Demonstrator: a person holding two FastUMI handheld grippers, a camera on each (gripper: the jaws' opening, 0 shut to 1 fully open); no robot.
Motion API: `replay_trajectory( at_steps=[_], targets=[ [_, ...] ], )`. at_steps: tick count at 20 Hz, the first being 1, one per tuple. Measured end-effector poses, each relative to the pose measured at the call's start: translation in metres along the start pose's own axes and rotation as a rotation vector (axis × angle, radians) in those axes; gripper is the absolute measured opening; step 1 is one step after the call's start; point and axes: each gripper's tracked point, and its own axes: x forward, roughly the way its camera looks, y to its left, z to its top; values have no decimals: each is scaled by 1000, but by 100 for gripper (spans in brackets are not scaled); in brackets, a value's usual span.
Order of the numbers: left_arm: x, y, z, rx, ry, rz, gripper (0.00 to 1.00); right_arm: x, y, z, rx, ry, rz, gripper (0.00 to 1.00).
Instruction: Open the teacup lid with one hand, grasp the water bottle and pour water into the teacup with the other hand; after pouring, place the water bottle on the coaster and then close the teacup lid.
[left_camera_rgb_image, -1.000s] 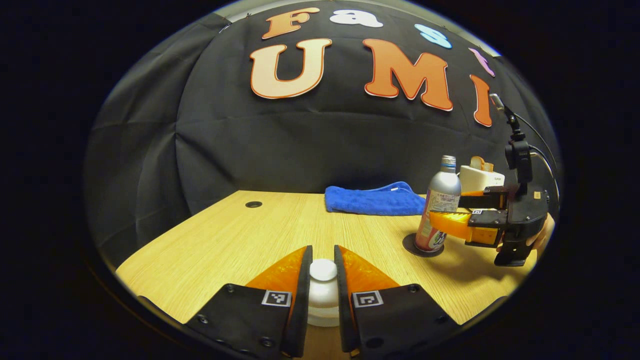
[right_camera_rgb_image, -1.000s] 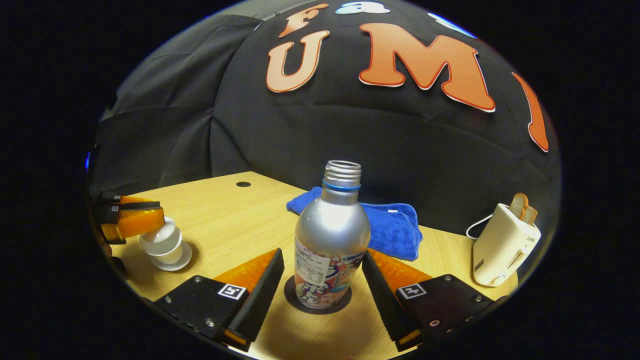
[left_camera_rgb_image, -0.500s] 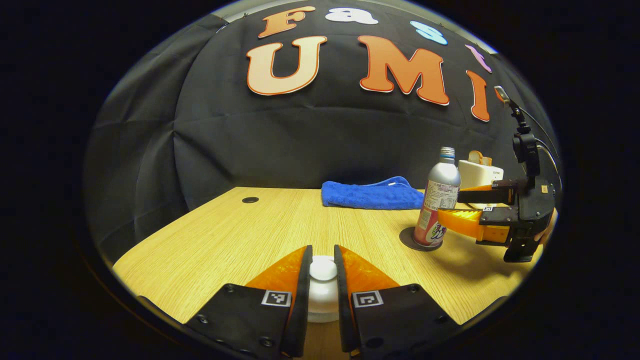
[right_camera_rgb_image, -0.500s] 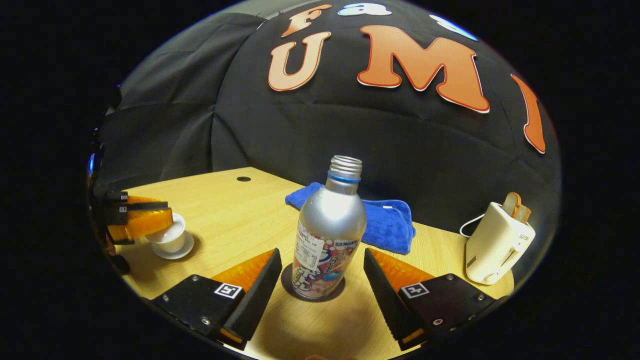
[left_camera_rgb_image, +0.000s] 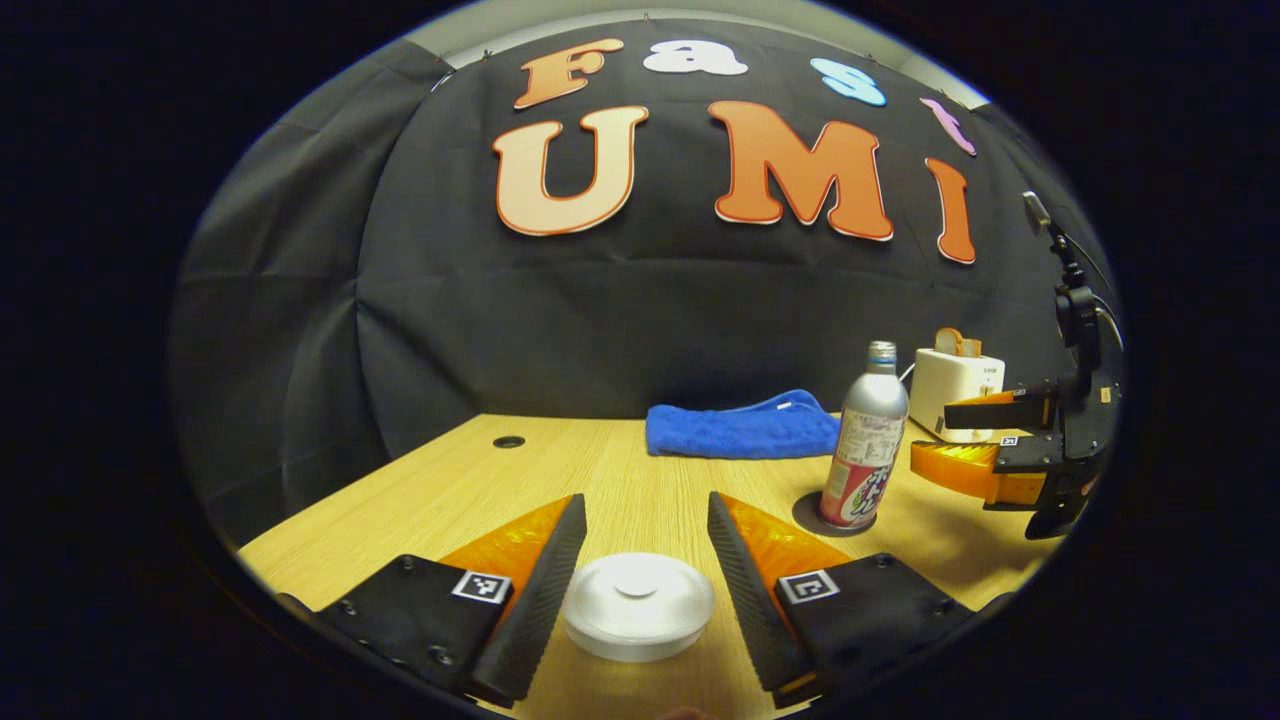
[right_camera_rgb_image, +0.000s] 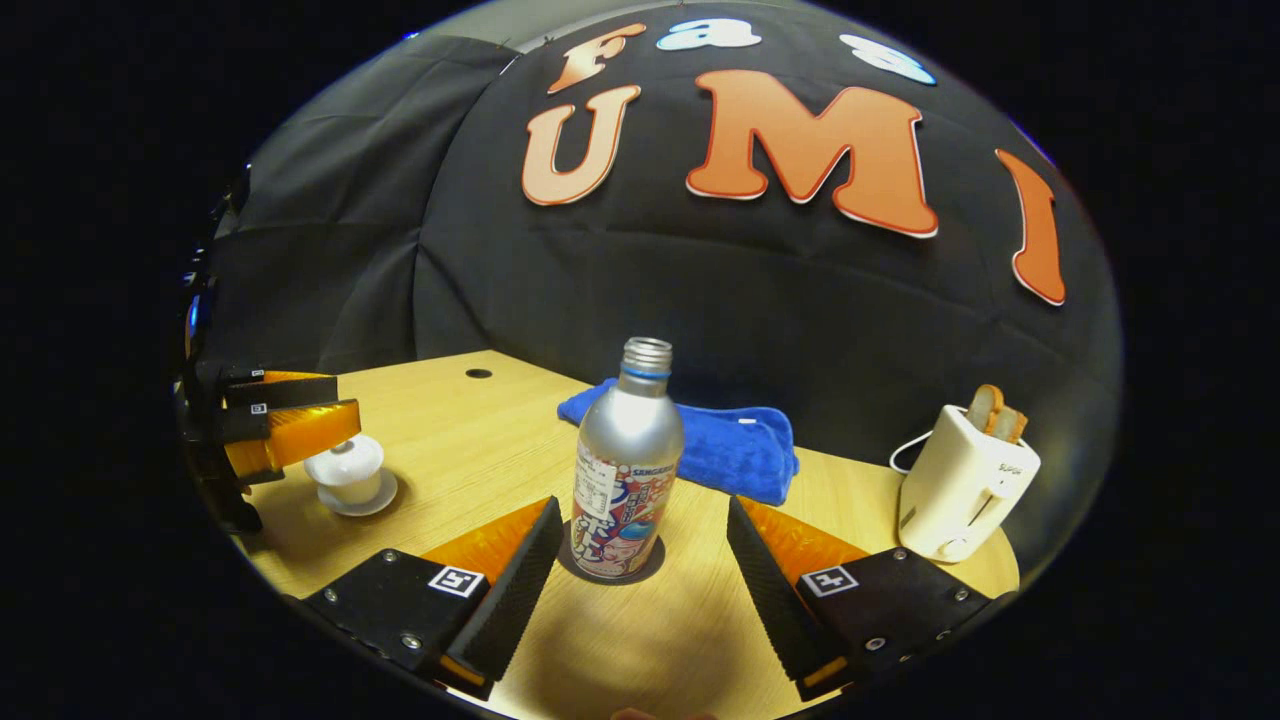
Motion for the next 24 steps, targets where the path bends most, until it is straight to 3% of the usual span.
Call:
replay_trajectory(
  at_steps=[1, 4, 13, 14, 15, 20, 24],
  targets=[
    [-3, -2, 10, 3, -16, 2, 84, -7, -4, 8, 3, -21, -13, 99],
    [-12, -8, 40, 0, -70, 11, 97, -30, -20, 33, 5, -93, -69, 99],
    [-50, -33, 123, -12, -211, 4, 100, -117, -50, 88, 29, -279, -219, 98],
    [-51, -32, 128, -9, -220, 5, 93, -124, -54, 91, 25, -288, -233, 100],
    [-53, -34, 134, -12, -229, 4, 97, -130, -58, 93, 17, -294, -244, 98],
    [-66, -37, 157, -14, -263, 15, 93, -155, -70, 107, 17, -324, -301, 98],
    [-74, -37, 167, -8, -273, 20, 100, -161, -72, 112, 44, -322, -322, 98]
  ],
)
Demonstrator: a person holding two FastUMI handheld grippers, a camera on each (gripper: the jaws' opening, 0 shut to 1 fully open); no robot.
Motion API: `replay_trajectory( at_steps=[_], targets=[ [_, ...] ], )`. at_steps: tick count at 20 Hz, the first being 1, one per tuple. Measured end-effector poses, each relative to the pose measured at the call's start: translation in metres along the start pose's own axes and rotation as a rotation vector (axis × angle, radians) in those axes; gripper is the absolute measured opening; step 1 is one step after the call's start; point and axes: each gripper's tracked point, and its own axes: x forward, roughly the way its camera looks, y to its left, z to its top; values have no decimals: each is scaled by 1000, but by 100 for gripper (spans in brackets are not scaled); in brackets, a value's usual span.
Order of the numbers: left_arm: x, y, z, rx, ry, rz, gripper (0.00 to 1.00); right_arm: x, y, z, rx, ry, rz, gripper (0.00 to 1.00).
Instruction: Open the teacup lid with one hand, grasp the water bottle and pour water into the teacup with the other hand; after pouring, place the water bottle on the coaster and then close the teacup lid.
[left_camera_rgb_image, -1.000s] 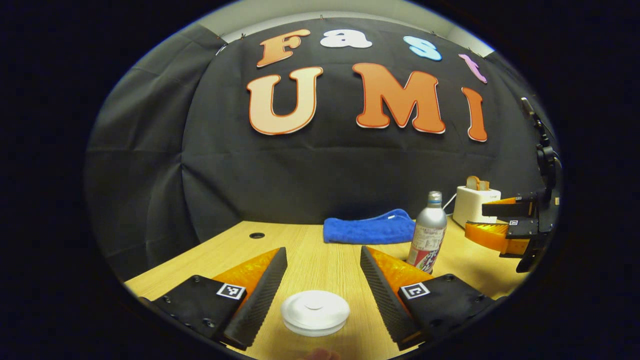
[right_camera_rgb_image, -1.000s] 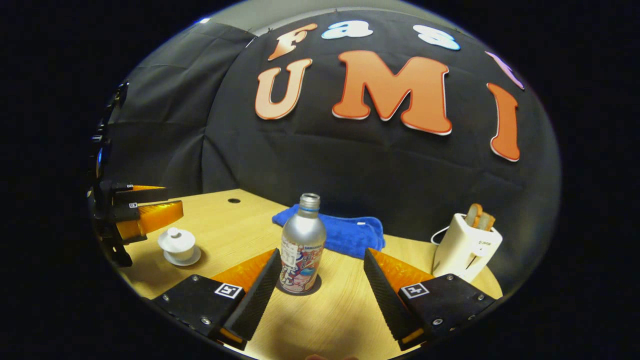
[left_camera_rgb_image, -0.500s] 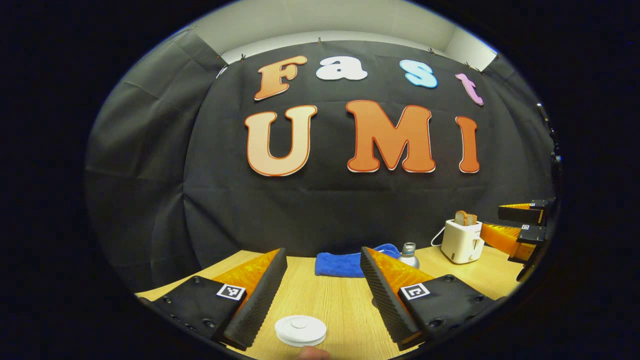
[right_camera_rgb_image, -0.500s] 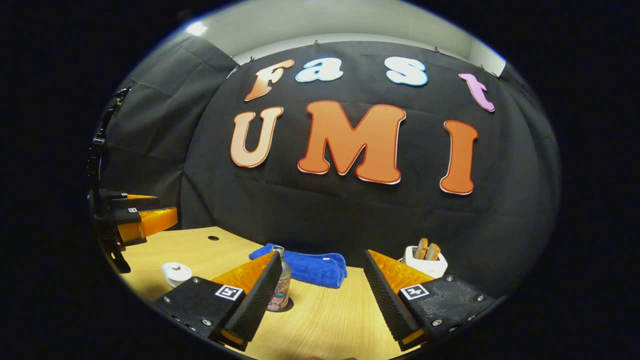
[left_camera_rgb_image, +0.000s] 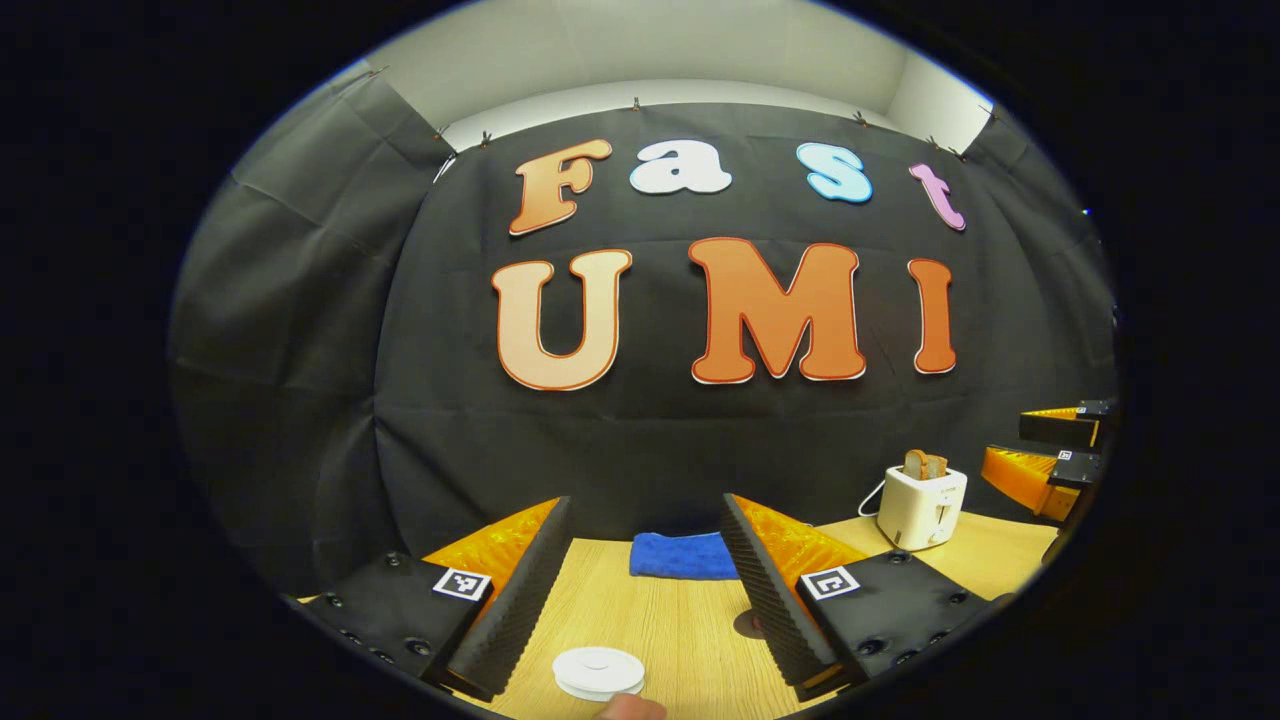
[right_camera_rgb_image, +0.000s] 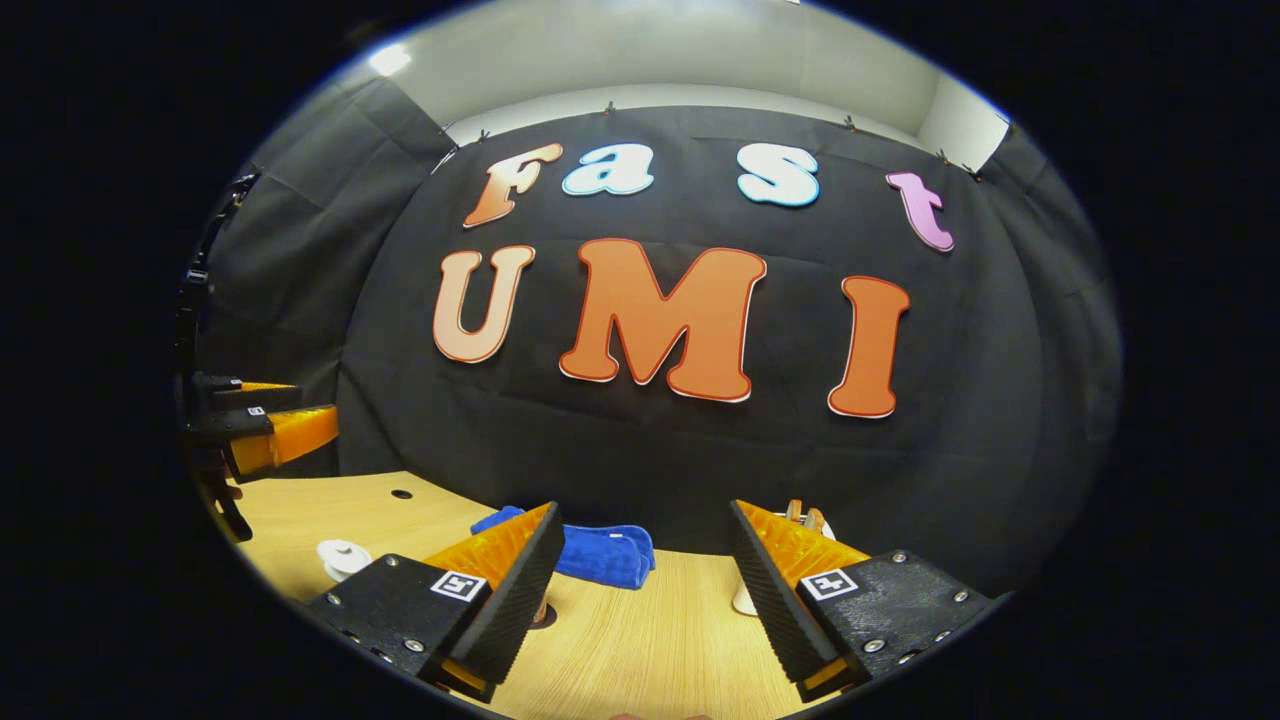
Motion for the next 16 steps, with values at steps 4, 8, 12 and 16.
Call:
replay_trajectory(
  at_steps=[4, 8, 12, 16],
  targets=[
    [-5, 1, 3, 11, -5, 3, 97, -3, 8, -1, 5, 0, 2, 98],
    [-7, 9, -4, 0, -3, 15, 99, -1, 10, -5, 4, 2, -5, 98],
    [-8, 12, -5, 2, -1, 14, 93, -2, 12, -7, 11, 11, -12, 98],
    [-10, 8, -6, 20, -7, -2, 97, -3, 18, -5, 10, 6, -6, 98]
  ],
)
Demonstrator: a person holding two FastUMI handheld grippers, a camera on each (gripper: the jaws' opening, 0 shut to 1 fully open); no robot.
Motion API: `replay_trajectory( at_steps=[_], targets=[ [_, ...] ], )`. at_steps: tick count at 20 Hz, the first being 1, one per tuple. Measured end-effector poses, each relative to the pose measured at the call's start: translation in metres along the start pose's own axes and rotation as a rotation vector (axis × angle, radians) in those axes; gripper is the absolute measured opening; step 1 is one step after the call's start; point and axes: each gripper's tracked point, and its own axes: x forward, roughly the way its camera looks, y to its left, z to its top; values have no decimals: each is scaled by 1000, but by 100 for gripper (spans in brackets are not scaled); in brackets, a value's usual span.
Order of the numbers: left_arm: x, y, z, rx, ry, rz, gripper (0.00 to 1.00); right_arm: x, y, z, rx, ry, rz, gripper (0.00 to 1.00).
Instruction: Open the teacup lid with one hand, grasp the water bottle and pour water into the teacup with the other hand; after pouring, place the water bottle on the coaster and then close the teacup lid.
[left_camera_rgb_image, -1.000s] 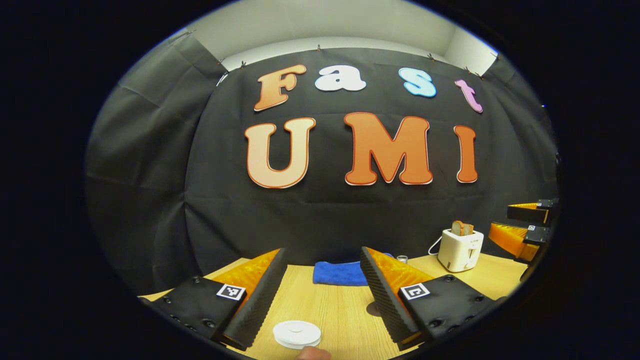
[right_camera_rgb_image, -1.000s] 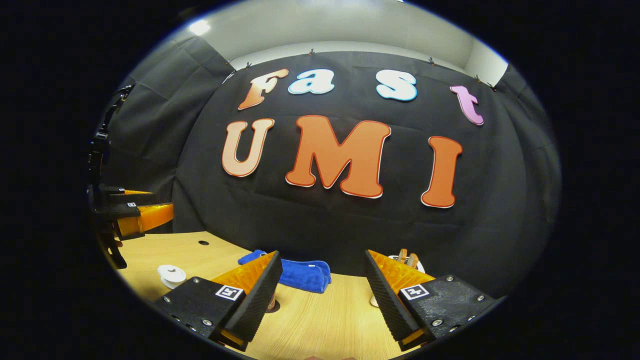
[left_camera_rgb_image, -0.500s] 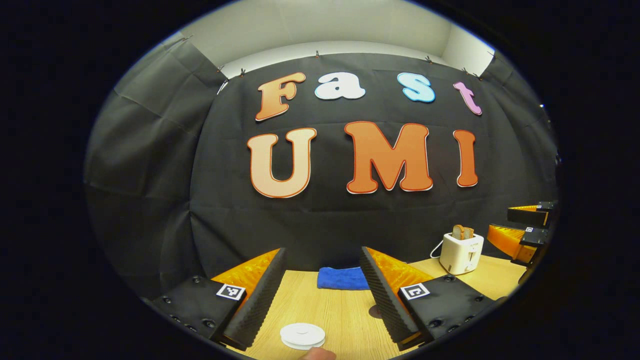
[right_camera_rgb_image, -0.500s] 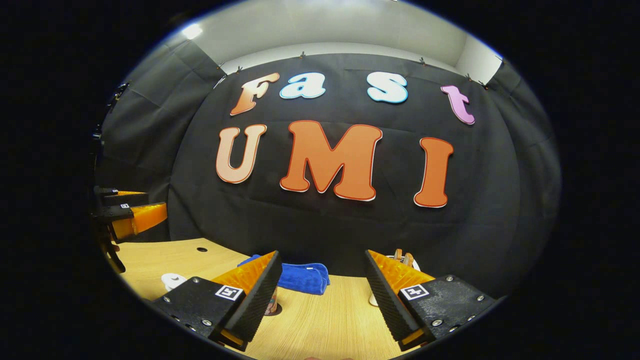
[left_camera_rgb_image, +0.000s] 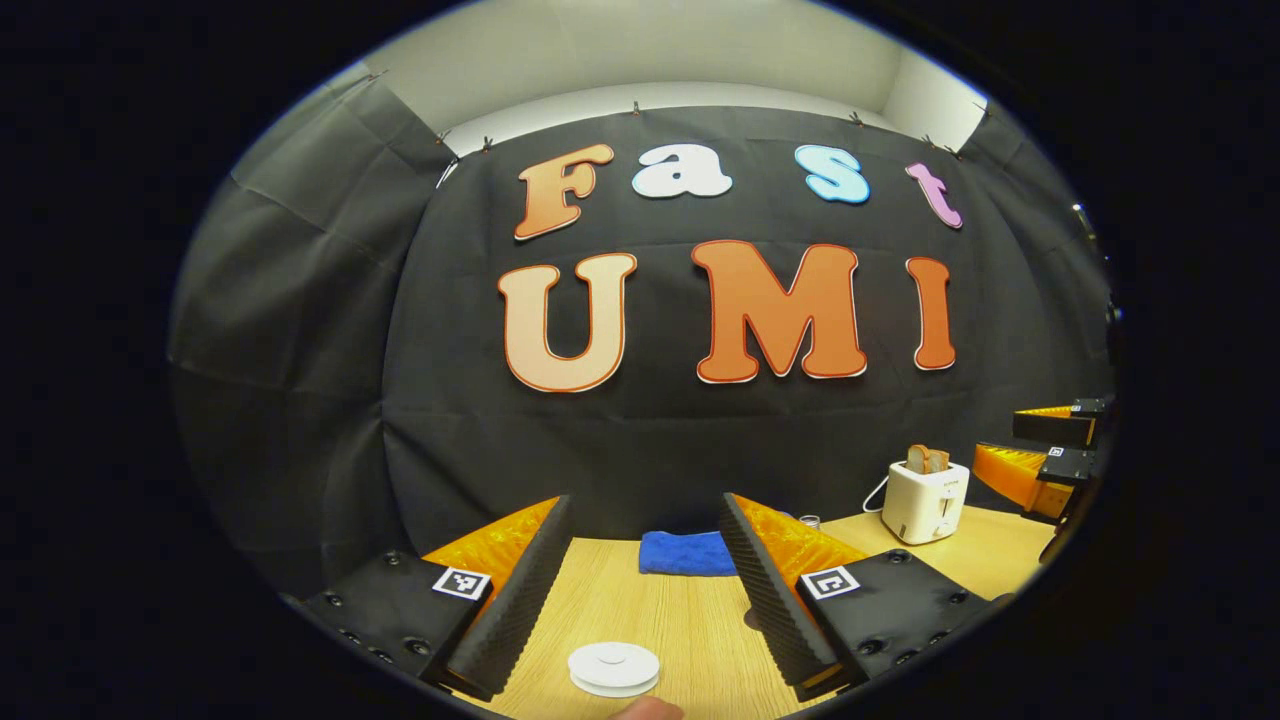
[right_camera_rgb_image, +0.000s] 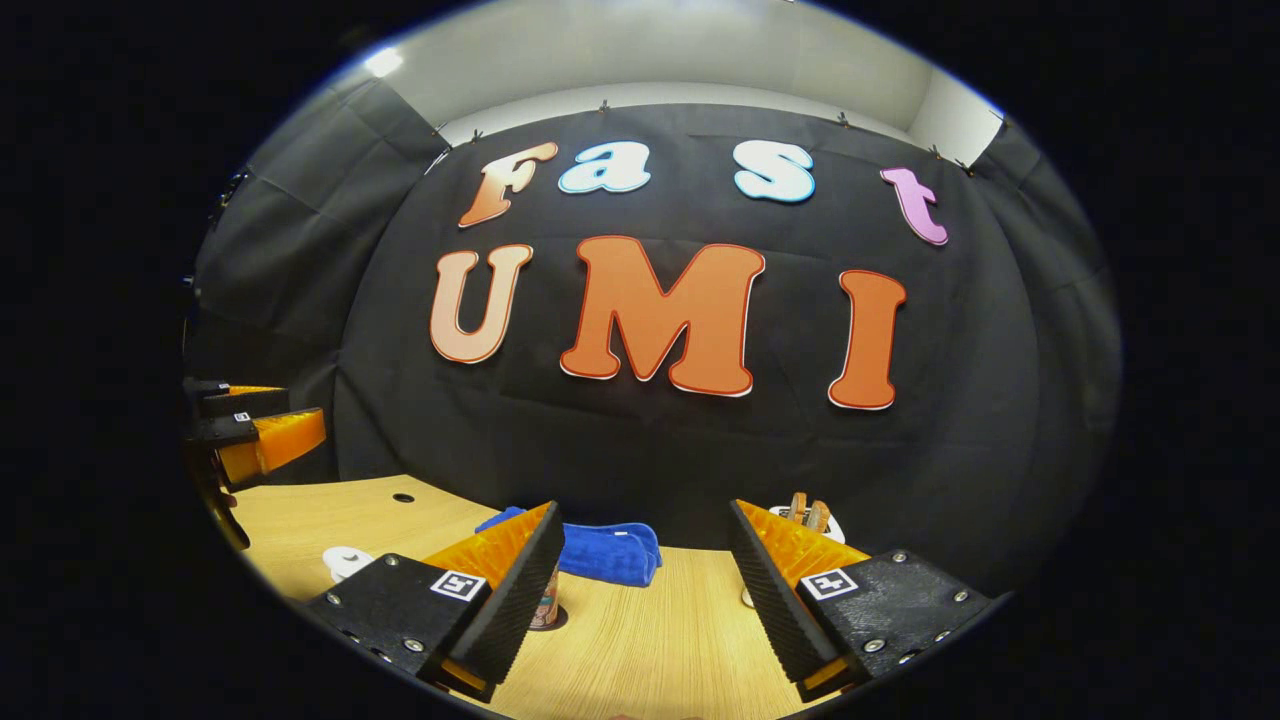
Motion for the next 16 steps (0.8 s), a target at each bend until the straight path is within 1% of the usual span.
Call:
replay_trajectory(
  at_steps=[2, 3, 4, 6, 7, 9, 10, 11, 12, 15, 16],
  targets=[
    [0, -2, -1, 4, -1, -5, 97, 0, 2, 1, -3, -5, 1, 98],
    [0, -2, 0, 6, -2, -4, 100, 1, 1, 2, -4, -7, 0, 98],
    [1, -1, 2, 7, -8, -2, 97, 0, 2, 3, -4, -8, 2, 98],
    [0, -2, 3, 9, -8, -5, 97, 0, 3, 3, 3, -6, 5, 98],
    [0, -3, 3, 7, -5, -7, 100, 1, 3, 2, 8, -4, 4, 98],
    [-1, -4, 1, 0, -4, -11, 100, 1, 1, 1, 9, -2, 1, 98],
    [-1, -4, 0, -3, -3, -11, 97, 1, 0, 2, 5, -1, -2, 98],
    [0, -4, -1, -2, 0, -10, 100, 0, 0, 2, 3, -3, -4, 98],
    [-1, -3, -2, 0, 2, -7, 97, -1, 1, 1, 4, -2, -3, 98],
    [-2, -3, -2, 4, 2, -6, 97, -2, 1, 2, 6, -5, 2, 98],
    [-2, -3, -1, 3, 0, -7, 94, -1, 2, 1, 4, -5, 2, 98]
  ],
)
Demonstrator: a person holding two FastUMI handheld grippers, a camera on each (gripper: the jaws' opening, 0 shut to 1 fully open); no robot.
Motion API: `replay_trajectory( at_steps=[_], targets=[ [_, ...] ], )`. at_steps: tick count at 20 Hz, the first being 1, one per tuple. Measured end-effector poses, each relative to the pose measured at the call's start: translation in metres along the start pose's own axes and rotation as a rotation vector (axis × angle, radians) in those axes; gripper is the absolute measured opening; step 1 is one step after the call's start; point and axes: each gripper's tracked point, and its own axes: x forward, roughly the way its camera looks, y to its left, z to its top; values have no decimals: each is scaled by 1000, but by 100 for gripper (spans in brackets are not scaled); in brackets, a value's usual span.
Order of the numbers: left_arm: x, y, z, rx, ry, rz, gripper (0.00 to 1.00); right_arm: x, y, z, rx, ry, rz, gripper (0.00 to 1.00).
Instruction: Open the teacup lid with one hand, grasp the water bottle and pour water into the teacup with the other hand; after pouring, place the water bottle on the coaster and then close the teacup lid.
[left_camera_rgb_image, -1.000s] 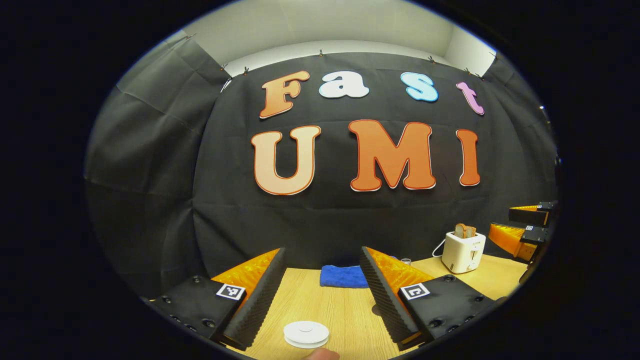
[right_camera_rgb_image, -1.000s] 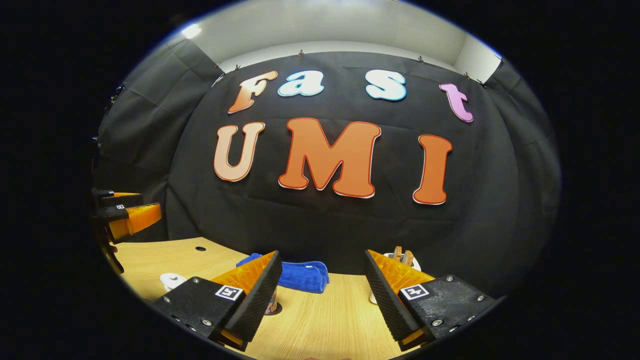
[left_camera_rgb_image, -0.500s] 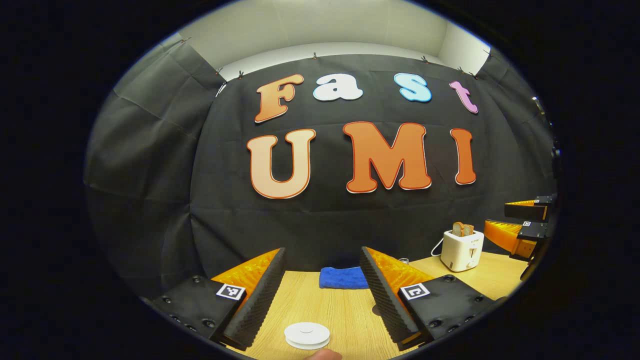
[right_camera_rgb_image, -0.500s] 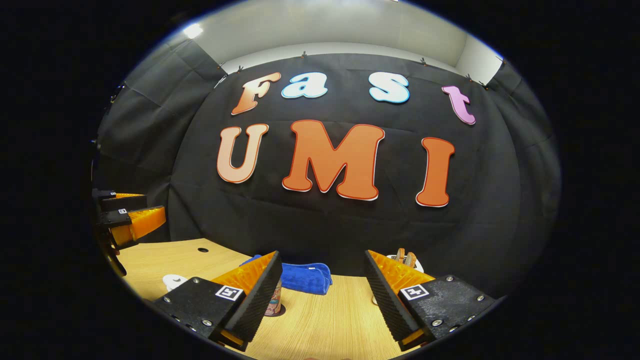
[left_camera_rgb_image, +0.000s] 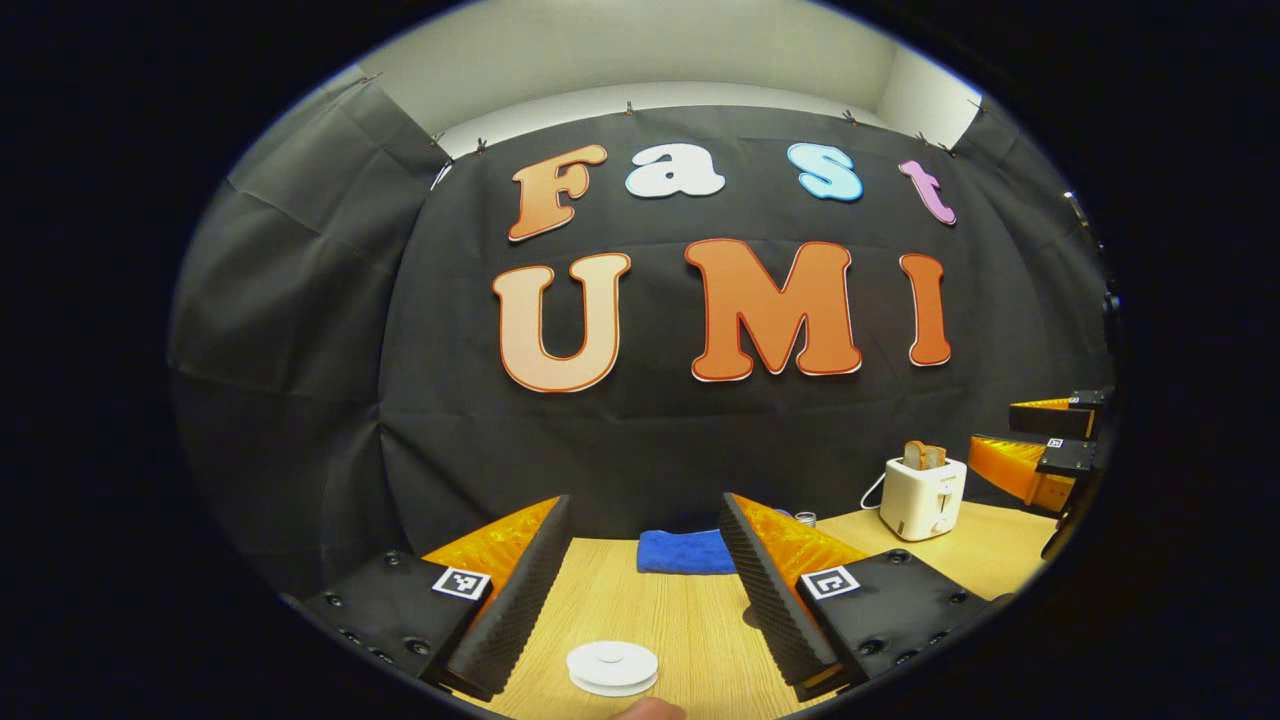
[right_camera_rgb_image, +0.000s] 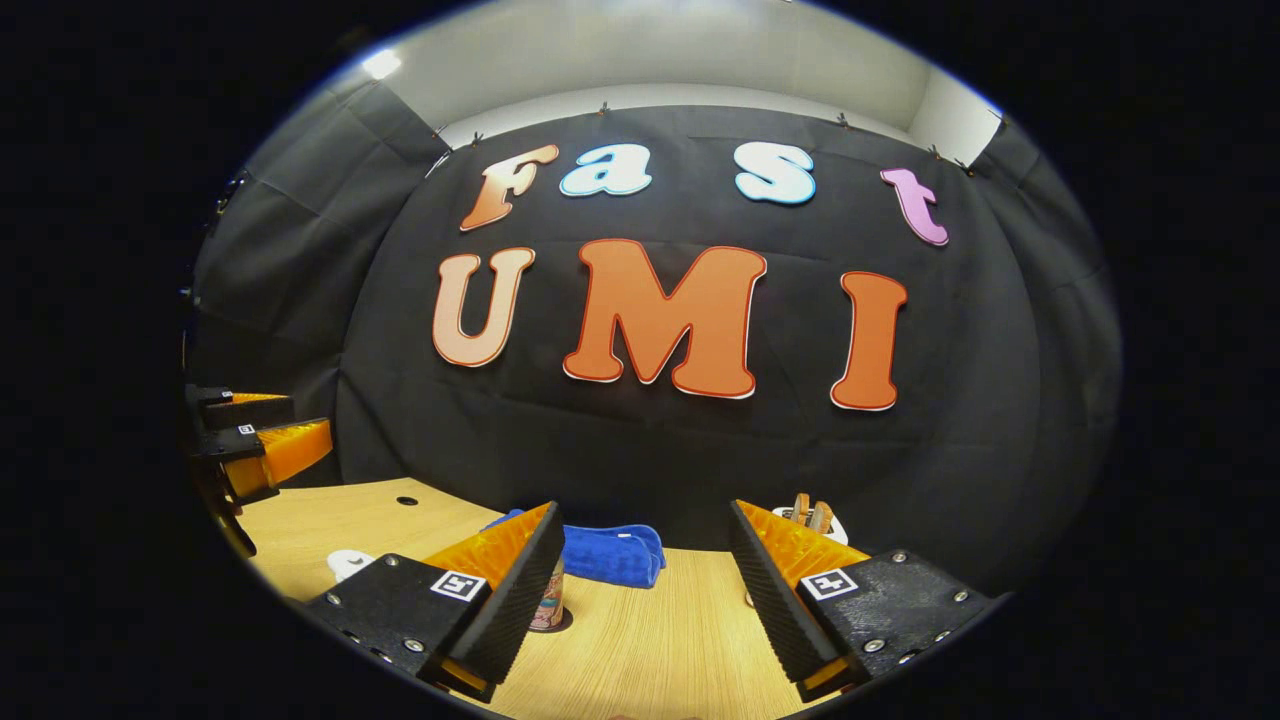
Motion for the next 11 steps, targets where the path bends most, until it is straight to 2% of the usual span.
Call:
replay_trajectory(
  at_steps=[5, 11],
  targets=[
    [-1, 0, 0, -1, 1, 6, 100, -1, 0, 3, 0, -6, 4, 98],
    [0, -2, 1, 1, -2, 5, 97, 0, 3, 1, 13, 0, 16, 98]
  ],
)
